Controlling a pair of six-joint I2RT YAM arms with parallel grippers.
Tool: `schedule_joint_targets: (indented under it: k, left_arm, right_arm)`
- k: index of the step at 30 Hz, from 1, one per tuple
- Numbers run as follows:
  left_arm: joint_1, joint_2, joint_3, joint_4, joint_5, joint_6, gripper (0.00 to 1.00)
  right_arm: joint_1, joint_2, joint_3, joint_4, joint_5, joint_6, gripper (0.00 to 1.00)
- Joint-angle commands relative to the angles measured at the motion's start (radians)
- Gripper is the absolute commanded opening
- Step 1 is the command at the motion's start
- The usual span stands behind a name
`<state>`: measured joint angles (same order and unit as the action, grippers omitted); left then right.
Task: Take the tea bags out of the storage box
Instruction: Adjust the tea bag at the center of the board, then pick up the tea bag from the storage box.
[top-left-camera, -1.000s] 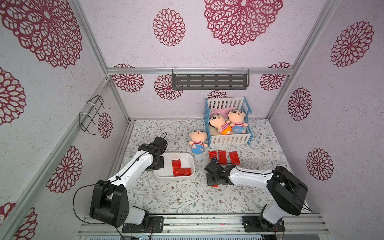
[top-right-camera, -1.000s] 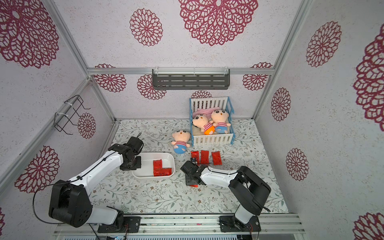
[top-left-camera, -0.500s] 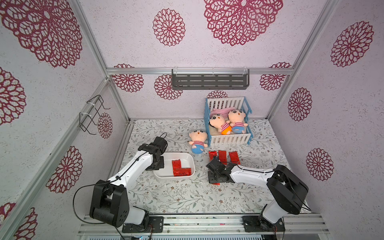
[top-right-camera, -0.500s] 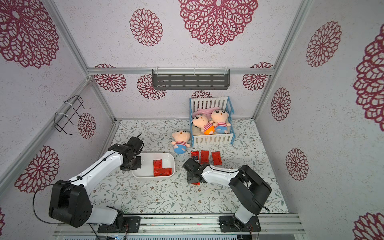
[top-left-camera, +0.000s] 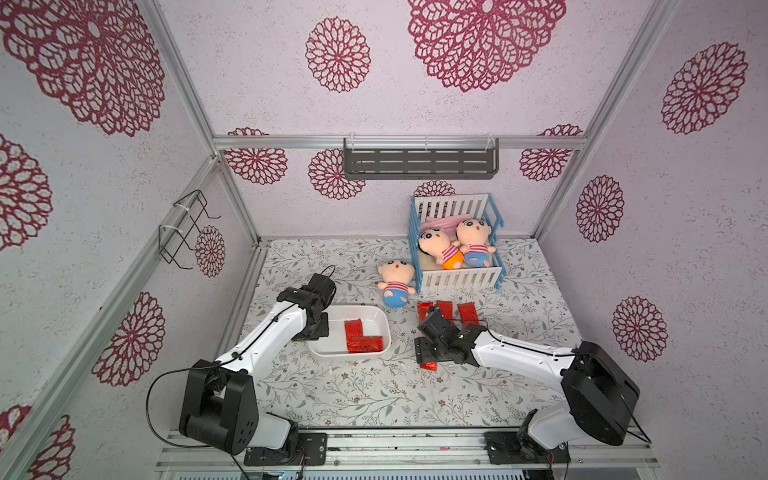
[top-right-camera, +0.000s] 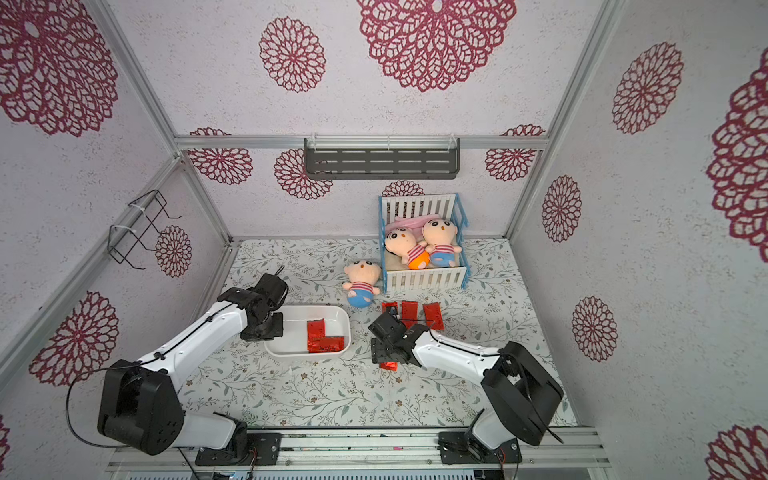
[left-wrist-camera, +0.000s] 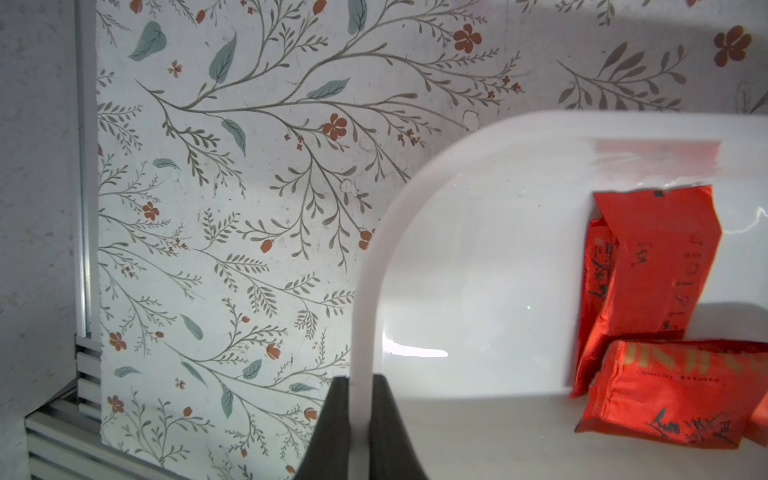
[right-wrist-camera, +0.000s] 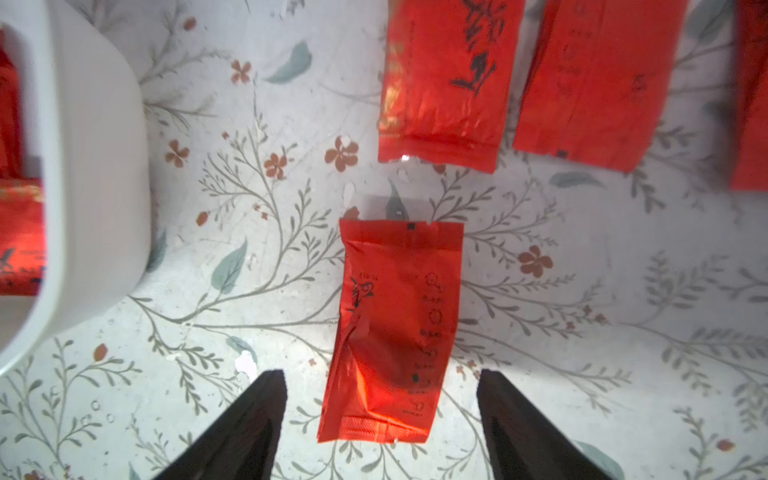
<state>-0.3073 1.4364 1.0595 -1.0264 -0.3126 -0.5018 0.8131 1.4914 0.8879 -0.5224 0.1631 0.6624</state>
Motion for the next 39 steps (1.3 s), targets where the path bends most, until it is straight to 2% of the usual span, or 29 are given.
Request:
schedule_joint_targets:
  k: [1, 5, 8, 13, 17, 28, 39]
  left_arm:
    - [-0.015, -0.002, 0.017, -0.022, -0.028, -0.001, 0.0]
    - [-0.015, -0.001, 0.017, -0.024, -0.029, -0.002, 0.0]
    - [-0.016, -0.002, 0.017, -0.024, -0.032, -0.002, 0.0]
    - [-0.018, -0.003, 0.015, -0.025, -0.037, -0.003, 0.0]
    - [-0.019, -0.002, 0.015, -0.025, -0.04, -0.004, 0.0]
    - [-0.024, -0.001, 0.016, -0.026, -0.043, -0.004, 0.0]
    - [-0.03, 0.001, 0.016, -0.026, -0.043, -0.004, 0.0]
  right_arm:
    - [-0.017, -0.068, 0.049, 0.008, 0.038, -0.055, 0.79]
    - [-0.019, -0.099, 0.059, 0.121, -0.048, -0.116, 0.75]
    - [-0.019, -0.065, 0.106, 0.194, -0.151, -0.135, 0.72]
    - [-0.012, 0.089, 0.237, 0.268, -0.342, -0.112, 0.65]
    - [0.01, 0.237, 0.353, 0.294, -0.405, -0.102, 0.62]
    - [0.011, 0.547, 0.57, 0.29, -0.418, -0.101, 0.55]
    - [0.011, 0.644, 0.614, 0.332, -0.493, -0.08, 0.43]
